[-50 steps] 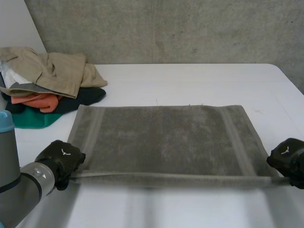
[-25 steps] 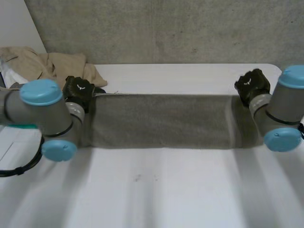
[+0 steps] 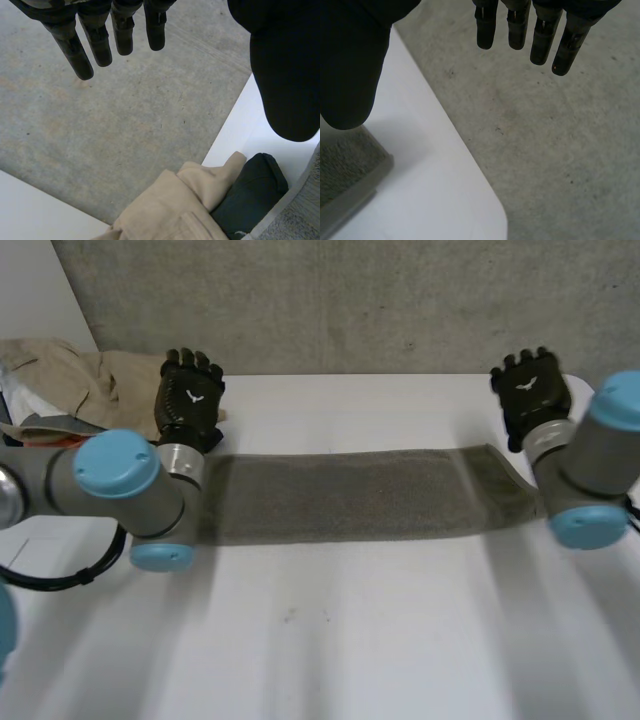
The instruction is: Fold the laundry.
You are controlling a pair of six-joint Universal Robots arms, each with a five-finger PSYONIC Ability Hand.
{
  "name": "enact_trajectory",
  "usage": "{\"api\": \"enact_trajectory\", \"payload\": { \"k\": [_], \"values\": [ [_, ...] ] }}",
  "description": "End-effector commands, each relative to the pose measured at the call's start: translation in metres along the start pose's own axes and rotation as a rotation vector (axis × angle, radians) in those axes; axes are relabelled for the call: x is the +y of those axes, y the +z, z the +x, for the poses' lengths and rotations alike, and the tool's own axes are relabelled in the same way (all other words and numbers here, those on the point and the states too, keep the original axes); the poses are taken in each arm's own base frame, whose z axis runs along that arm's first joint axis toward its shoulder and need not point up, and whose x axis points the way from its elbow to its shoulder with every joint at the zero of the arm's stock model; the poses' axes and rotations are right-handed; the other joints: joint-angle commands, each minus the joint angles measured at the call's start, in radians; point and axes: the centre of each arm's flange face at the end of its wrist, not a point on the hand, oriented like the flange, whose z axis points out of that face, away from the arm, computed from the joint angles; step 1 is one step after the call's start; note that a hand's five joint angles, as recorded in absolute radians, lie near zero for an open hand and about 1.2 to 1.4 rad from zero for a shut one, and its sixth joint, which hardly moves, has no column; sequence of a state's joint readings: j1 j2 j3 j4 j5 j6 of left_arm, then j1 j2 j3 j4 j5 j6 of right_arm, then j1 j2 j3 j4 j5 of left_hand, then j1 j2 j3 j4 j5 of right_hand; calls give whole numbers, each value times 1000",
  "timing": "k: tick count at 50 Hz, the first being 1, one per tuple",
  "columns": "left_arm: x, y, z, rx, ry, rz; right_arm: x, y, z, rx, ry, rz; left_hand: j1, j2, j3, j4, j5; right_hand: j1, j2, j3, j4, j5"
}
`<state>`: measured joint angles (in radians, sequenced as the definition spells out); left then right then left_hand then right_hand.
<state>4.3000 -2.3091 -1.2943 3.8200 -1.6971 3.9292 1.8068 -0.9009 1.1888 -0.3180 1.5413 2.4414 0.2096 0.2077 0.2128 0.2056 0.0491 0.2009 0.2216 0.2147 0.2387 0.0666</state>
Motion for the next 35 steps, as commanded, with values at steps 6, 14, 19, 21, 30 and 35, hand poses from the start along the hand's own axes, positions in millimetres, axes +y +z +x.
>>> {"api": "enact_trajectory", "payload": {
  "k": [6, 14, 19, 21, 30, 35],
  "values": [
    [-25, -68, -35, 53, -193, -40, 29, -55, 39, -273, 277, -231, -35, -33, -38, -31, -49, 104, 83, 90, 66, 64],
    [-23, -85, -32, 83, -240, -65, 62, -55, 30, -311, 299, -309, -35, -33, -38, -31, -49, 187, 166, 173, 149, 146],
    [-21, -84, -31, 83, -239, -70, 82, -44, 17, -324, 227, -295, -35, -33, -38, -31, -49, 189, 169, 176, 152, 149],
    [-20, -84, -32, 81, -237, -71, 86, -42, 13, -326, 206, -289, -35, -33, -38, -31, -49, 189, 169, 176, 152, 149],
    [-18, -84, -32, 81, -236, -77, 100, -35, 3, -329, 155, -282, -35, -33, -38, -31, -49, 1106, 1085, 1092, 1068, 1066],
    [-19, -85, -33, 78, -235, -77, 99, -39, 18, -276, 140, -302, -35, -33, -38, -31, -49, 1195, 1175, 1182, 1158, 1155]
  ]
}}
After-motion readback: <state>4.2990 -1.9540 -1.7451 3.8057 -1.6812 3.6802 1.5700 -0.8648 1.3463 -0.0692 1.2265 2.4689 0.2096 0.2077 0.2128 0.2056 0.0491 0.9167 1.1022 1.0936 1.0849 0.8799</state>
